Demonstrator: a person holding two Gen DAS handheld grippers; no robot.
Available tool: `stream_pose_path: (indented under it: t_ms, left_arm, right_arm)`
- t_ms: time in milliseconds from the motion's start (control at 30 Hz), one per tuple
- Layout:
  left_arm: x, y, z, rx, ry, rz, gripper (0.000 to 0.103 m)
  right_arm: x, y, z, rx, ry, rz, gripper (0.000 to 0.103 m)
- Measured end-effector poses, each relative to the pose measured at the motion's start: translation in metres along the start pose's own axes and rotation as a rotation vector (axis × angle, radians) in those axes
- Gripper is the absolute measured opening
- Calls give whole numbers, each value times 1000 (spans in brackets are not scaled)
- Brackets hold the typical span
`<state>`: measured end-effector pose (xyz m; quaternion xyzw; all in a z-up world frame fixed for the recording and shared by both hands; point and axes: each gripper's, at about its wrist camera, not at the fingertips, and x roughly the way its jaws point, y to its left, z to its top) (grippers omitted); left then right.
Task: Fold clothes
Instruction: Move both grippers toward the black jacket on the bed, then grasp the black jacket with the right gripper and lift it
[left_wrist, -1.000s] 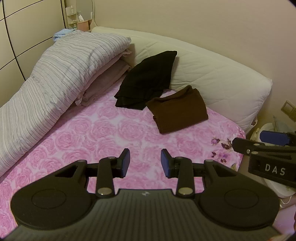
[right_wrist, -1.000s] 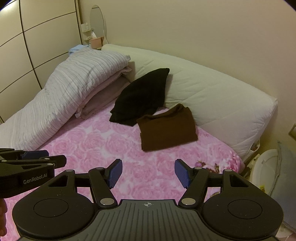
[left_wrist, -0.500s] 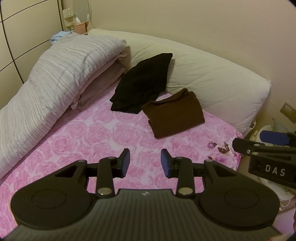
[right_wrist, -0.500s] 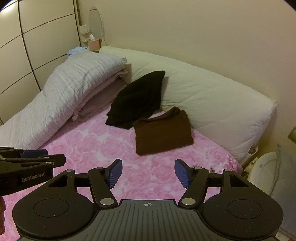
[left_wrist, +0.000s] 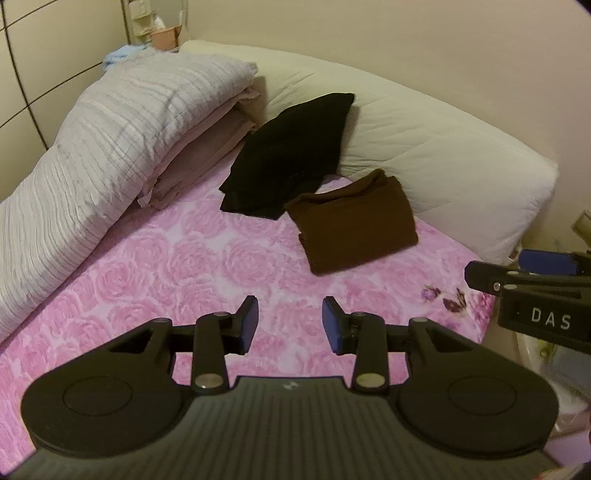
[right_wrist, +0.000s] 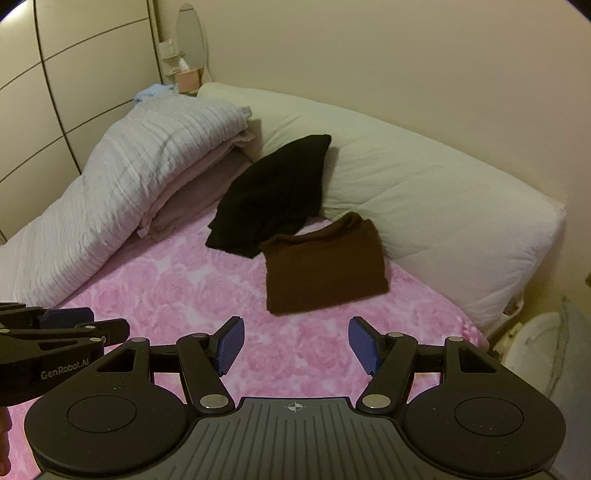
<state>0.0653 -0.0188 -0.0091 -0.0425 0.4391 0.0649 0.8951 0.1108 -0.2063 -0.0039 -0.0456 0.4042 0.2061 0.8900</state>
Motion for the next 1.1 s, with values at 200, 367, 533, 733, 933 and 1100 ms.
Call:
stream_pose_path:
  t_ms: [200,367,533,733,933,1100]
  left_arm:
    - [37,-10,31,-55,39,28,34]
    - [70,-27,63,-80,61,42,34]
    - [105,-38,91,-114,79,21,34]
    - [162,-40,122,-148,131,34,34]
    - [221,-32,156,-193,157,65,34]
    - [267,-26,190,-177,154,77,34]
  right_arm:
    - [42,-22,25,-40,43,28,65]
    - [76,-51,51,-50,71,52,65]
    - [110,-77,78,-79,65,72,65]
    - [158,-115,111,-106,46,102,65]
    - [229,-146,147,-21,100,177,65]
    - [290,-170,177,64,155,246,65]
